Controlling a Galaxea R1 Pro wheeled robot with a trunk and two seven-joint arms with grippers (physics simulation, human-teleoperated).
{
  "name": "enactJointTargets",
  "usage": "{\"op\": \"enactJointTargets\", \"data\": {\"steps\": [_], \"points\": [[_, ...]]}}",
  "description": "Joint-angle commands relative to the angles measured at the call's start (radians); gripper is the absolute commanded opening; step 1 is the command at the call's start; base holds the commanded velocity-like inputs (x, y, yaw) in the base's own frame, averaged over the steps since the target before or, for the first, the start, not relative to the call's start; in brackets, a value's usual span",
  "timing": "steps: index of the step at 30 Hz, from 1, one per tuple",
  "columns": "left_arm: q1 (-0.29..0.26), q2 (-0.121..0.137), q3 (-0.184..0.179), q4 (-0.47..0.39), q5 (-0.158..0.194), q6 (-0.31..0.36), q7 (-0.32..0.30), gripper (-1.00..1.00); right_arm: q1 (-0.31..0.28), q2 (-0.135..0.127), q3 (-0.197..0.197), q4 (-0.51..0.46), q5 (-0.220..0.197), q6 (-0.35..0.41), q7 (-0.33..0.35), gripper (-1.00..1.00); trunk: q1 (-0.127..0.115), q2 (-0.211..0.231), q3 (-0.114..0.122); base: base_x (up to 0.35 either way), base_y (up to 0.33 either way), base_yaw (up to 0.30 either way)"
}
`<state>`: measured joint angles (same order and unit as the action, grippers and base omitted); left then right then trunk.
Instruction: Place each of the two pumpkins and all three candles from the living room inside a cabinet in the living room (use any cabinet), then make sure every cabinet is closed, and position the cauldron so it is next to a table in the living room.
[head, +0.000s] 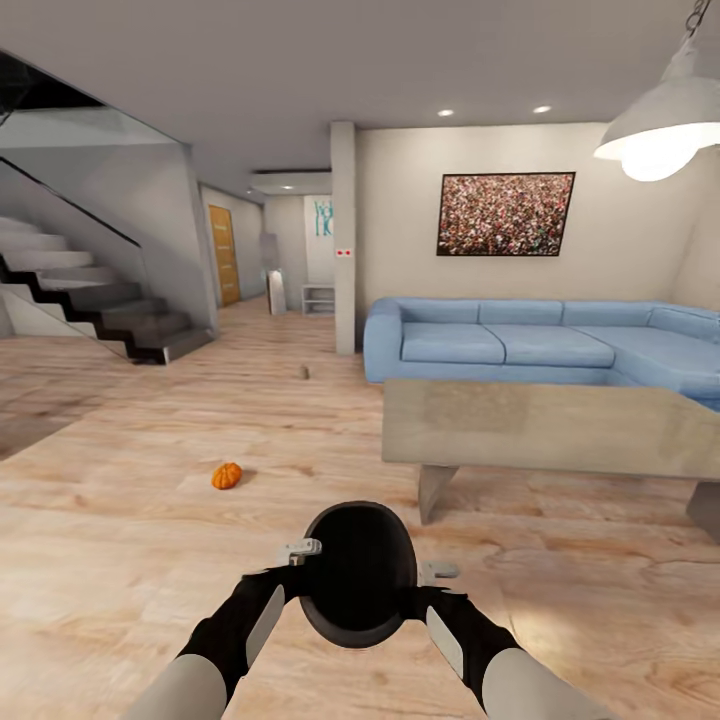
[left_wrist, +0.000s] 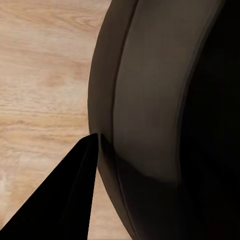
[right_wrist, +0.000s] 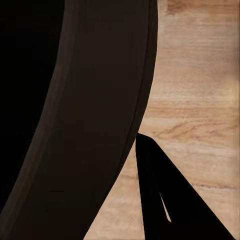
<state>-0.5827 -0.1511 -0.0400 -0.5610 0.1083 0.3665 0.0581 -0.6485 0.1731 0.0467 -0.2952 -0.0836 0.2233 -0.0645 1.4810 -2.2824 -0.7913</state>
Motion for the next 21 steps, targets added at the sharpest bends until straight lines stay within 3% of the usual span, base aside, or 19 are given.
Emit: {"op": "enactJointTargets", "data": {"steps": [1, 21], "points": [[0.0, -0.001, -0.011, 0.001, 0.039, 0.003, -0.005, -1.0, 0.0, 0.001, 0.03, -0.016, -0.027, -0.015, -0.006, -1.0, 0.0, -0.001, -0.001, 0.247, 0.0, -0.029], [0.0, -0.001, -0.011, 0.001, 0.039, 0.003, -0.005, -1.0, 0.0, 0.001, 0.03, -0.016, -0.027, -0.014, -0.006, -1.0, 0.0, -0.001, 0.0, 0.247, 0.0, -0.005]]}}
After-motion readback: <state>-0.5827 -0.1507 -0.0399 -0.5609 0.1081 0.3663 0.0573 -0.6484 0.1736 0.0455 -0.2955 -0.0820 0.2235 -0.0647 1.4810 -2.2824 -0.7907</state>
